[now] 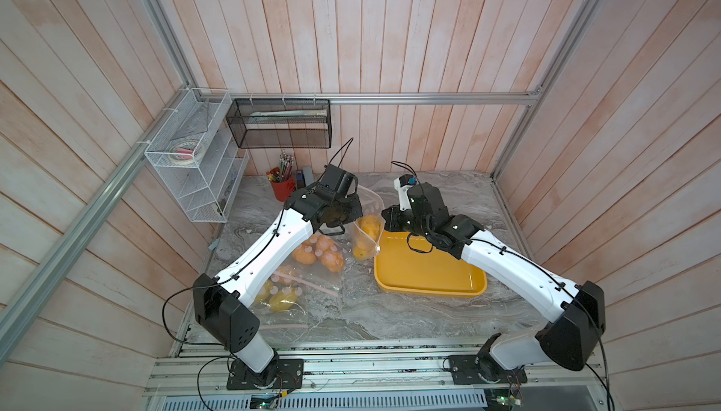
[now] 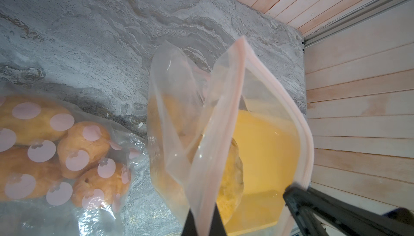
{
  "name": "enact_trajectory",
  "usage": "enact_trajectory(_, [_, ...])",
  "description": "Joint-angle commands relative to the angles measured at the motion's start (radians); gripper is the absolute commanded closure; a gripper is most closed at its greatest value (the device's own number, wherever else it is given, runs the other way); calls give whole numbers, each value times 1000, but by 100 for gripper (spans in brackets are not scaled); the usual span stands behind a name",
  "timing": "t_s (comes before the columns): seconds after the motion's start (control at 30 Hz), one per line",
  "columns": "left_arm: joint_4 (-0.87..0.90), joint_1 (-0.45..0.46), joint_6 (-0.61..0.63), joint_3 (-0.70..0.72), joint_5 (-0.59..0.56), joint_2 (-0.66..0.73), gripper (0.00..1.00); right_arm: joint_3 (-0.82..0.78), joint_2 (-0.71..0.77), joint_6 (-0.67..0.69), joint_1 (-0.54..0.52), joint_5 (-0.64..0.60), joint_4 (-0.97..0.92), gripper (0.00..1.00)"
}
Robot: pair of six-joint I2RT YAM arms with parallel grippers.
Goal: Put the potatoes into a zipper bag and zip it
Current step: Adjust the zipper food storage bag at the center of the board, then zip the zipper on the zipper food storage bag.
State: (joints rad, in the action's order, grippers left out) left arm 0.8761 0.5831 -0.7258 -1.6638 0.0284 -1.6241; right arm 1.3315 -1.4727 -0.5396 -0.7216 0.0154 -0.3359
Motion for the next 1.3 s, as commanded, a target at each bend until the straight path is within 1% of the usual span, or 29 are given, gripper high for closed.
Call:
enact_trajectory(0.0, [-41, -17, 12, 20, 18, -6, 100, 45, -36, 44, -6, 66, 23, 100])
enact_trajectory(0.03, [-45, -23, 12, 27, 13, -1, 100, 37, -40, 46, -6, 69, 37, 96])
enact_trajectory(0.07, [-49, -33, 11, 35, 10, 2, 100, 25, -38, 47, -6, 65, 53, 85])
enact_trajectory(0.17, [-67, -66, 7, 65, 18, 12, 100, -31, 5, 54, -6, 62, 116, 69])
enact_trajectory(0.2, [-73, -77, 6, 73, 23, 13, 100, -55, 28, 59, -6, 62, 138, 61])
enact_trajectory(0.27, [-86, -100, 6, 89, 35, 14, 100, -129, 102, 68, -6, 65, 207, 44])
enact_trajectory(0.37, [-98, -120, 14, 100, 65, 6, 100, -241, 226, 98, -22, 40, 302, 22])
enact_trajectory(0.43, [-98, -126, 14, 102, 75, 4, 100, -335, 302, 139, -58, 5, 370, 10])
enact_trajectory(0.47, [-99, -127, 14, 102, 77, 4, 100, -399, 340, 168, -80, 8, 431, 4])
enact_trajectory(0.5, [-98, -127, 14, 102, 77, 5, 100, -455, 367, 191, -99, 12, 488, 2])
enact_trajectory(0.63, [-92, -137, 8, 108, 64, 14, 100, -690, 441, 254, -144, -2, 717, 2])
enact_trajectory(0.73, [-92, -150, 5, 113, 60, 14, 100, -782, 417, 287, -145, 41, 843, 2])
enact_trajectory(0.77, [-92, -152, 5, 114, 62, 12, 100, -797, 398, 301, -146, 65, 880, 4])
enact_trajectory(0.83, [-92, -157, 4, 115, 70, 9, 100, -820, 342, 330, -148, 97, 970, 14])
enact_trajectory(0.9, [-92, -159, 4, 117, 77, 9, 100, -831, 283, 350, -148, 92, 1048, 24])
enact_trajectory(1.0, [-97, -160, 5, 122, 77, 16, 100, -823, 179, 378, -148, 87, 1140, 33])
enact_trajectory(1.07, [-98, -161, 4, 123, 79, 19, 100, -809, 123, 384, -149, 93, 1186, 35])
enact_trajectory(1.17, [-100, -162, 3, 127, 86, 25, 100, -801, 65, 395, -149, 106, 1258, 35])
enact_trajectory(1.27, [-103, -162, 3, 131, 87, 29, 100, -785, 32, 404, -148, 81, 1286, 39])
